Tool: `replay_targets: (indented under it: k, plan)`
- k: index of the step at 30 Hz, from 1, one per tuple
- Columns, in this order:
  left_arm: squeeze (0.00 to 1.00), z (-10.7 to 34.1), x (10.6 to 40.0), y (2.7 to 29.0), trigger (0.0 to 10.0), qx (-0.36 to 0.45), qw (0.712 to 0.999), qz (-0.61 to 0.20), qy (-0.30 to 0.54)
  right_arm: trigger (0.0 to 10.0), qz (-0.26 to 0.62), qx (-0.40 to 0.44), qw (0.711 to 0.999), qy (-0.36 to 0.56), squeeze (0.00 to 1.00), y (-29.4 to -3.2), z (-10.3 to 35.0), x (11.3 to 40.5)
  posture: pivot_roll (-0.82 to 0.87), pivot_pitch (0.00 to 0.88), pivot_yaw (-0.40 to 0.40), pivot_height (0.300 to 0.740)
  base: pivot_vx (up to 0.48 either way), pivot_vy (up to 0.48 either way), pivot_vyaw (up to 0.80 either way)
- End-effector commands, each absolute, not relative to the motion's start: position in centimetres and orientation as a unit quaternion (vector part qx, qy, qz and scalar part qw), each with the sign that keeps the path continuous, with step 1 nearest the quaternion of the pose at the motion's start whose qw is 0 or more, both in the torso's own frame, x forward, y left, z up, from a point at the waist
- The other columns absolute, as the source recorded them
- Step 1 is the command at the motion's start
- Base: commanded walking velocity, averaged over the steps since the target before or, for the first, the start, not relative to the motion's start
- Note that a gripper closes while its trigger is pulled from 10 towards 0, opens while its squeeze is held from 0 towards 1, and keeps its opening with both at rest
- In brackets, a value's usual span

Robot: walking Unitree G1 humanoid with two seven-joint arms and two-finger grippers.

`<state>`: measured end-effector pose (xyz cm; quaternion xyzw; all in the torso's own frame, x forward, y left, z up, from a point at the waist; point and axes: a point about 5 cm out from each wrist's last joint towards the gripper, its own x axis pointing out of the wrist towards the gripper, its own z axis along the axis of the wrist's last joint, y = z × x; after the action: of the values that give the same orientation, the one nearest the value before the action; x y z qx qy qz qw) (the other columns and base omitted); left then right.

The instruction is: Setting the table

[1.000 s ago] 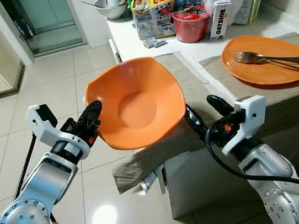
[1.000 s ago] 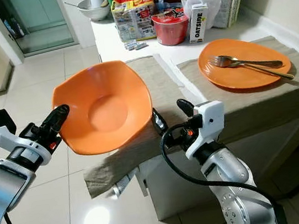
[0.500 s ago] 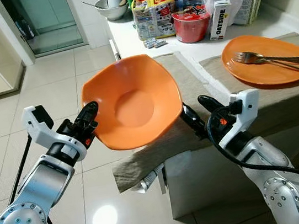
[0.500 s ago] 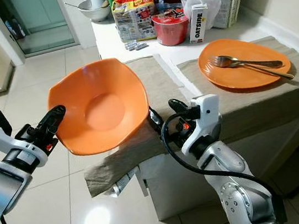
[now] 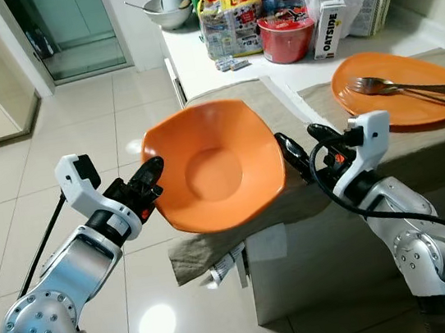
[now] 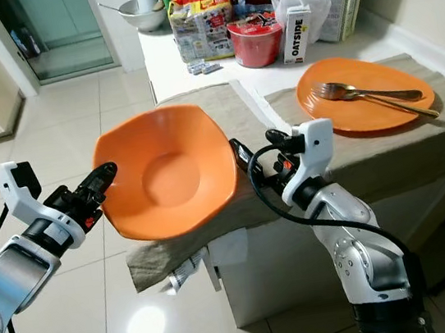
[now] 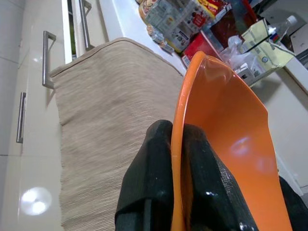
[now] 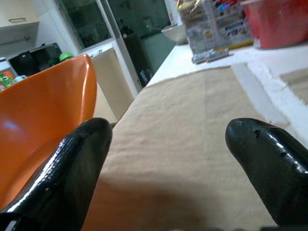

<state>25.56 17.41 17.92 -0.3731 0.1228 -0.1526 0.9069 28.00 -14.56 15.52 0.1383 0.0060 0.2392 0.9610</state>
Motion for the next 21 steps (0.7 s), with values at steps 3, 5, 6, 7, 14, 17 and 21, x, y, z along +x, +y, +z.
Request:
replay_targets:
  k: [3,5,6,7,14,17,21]
  plan:
    - [0.00,17.7,26.7,19.0,0.0,-0.357,0.922,-0.102,0.115,10.0,0.284,0.172,0.943,0.002,0.00,-12.9,16.3,26.7,-0.12,0.000,0.098,0.740,0.000,0.000,0.00]
    - [0.00,17.7,26.9,19.2,0.0,-0.355,0.923,-0.096,0.114,10.0,0.286,0.181,0.941,0.006,0.00,-12.8,16.2,26.5,-0.12,0.000,0.098,0.740,0.000,0.000,0.00]
    - [0.00,17.5,27.2,19.4,0.0,-0.349,0.926,-0.090,0.116,10.0,0.298,0.192,0.935,0.011,0.00,-12.5,16.4,26.0,-0.13,0.000,0.100,0.740,0.000,0.000,0.00]
    - [0.00,17.4,27.3,19.5,0.0,-0.346,0.926,-0.088,0.118,10.0,0.302,0.195,0.933,0.011,0.00,-12.3,16.5,25.8,-0.13,0.000,0.100,0.740,0.000,0.000,0.00]
    - [0.00,16.9,28.0,20.5,0.0,-0.338,0.931,-0.069,0.119,10.0,0.320,0.193,0.927,0.012,0.00,-12.3,17.2,24.9,-0.13,0.000,0.101,0.740,0.000,0.000,0.00]
    - [0.00,17.2,28.4,20.6,0.0,-0.336,0.933,-0.069,0.113,10.0,0.321,0.197,0.926,0.016,0.00,-12.5,17.2,25.0,-0.14,0.000,0.099,0.740,0.000,0.000,0.00]
    - [0.00,17.7,28.8,20.5,0.0,-0.336,0.934,-0.071,0.102,10.0,0.328,0.216,0.919,0.031,0.00,-12.2,16.9,24.8,-0.14,0.000,0.098,0.740,0.000,0.000,0.00]
